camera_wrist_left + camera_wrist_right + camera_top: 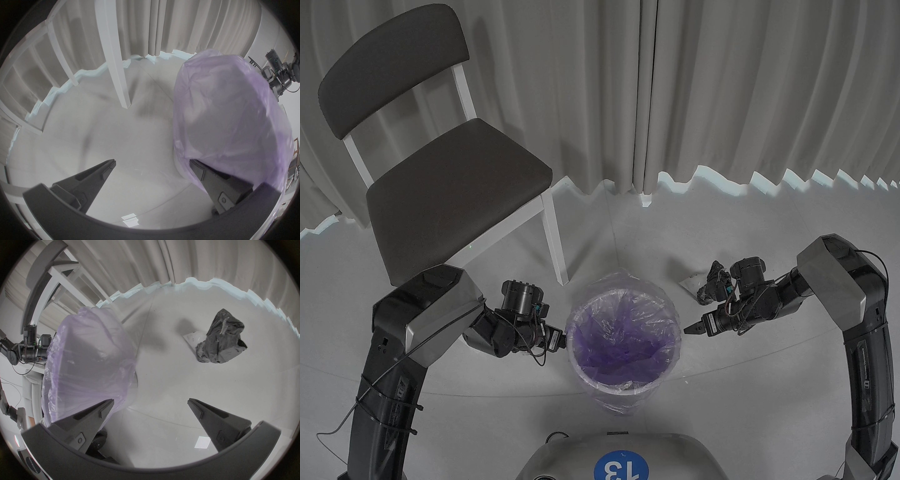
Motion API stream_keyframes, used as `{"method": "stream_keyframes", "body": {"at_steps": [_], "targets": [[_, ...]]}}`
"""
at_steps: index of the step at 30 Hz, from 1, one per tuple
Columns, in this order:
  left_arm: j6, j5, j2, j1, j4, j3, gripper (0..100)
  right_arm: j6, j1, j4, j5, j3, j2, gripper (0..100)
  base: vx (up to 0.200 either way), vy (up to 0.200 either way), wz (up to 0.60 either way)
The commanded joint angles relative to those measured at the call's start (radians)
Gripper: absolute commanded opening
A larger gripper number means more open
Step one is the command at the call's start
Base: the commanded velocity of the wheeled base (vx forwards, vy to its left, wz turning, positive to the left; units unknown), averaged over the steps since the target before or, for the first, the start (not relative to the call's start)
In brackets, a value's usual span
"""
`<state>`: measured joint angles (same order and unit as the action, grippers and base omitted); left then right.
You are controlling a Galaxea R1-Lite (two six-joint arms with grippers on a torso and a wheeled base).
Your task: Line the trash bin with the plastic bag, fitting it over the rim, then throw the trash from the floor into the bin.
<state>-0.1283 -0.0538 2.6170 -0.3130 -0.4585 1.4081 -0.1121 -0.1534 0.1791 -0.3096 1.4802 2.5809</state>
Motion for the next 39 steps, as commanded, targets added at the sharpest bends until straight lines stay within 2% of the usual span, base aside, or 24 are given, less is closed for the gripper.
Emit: {"method": "stream_keyframes", "body": {"at_steps": [1,10,16,20,26,33,35,39], "targets": [[0.007,-0.035,-0.089,0.018,-0.086,-0.133,100,0.000,-0.011,0.003,-0.003,-0.011,-0.010,100,0.000,0.000,0.00],[0.081,-0.149,-0.212,0.061,-0.169,-0.320,100,0.011,0.021,0.002,-0.002,-0.015,-0.022,100,0.000,0.000,0.00],[0.090,-0.158,-0.219,0.092,-0.289,-0.405,100,0.012,0.061,0.005,-0.002,-0.034,-0.044,100,0.000,0.000,0.00],[0.141,-0.158,-0.241,0.092,-0.359,-0.448,100,0.043,0.089,0.049,0.000,-0.043,-0.061,100,0.000,0.000,0.00],[0.170,-0.173,-0.331,0.078,-0.445,-0.537,100,0.129,0.126,0.117,-0.003,-0.097,-0.134,100,0.000,0.000,0.00],[0.176,-0.173,-0.465,0.040,-0.453,-0.621,100,0.132,0.155,0.120,0.000,-0.182,-0.217,100,0.000,0.000,0.00],[0.196,-0.173,-0.517,0.025,-0.457,-0.650,100,0.132,0.161,0.122,-0.002,-0.225,-0.251,100,0.000,0.000,0.00],[0.263,-0.164,-0.600,-0.011,-0.511,-0.709,100,0.140,0.178,0.215,-0.003,-0.368,-0.344,100,0.000,0.000,0.00]]}}
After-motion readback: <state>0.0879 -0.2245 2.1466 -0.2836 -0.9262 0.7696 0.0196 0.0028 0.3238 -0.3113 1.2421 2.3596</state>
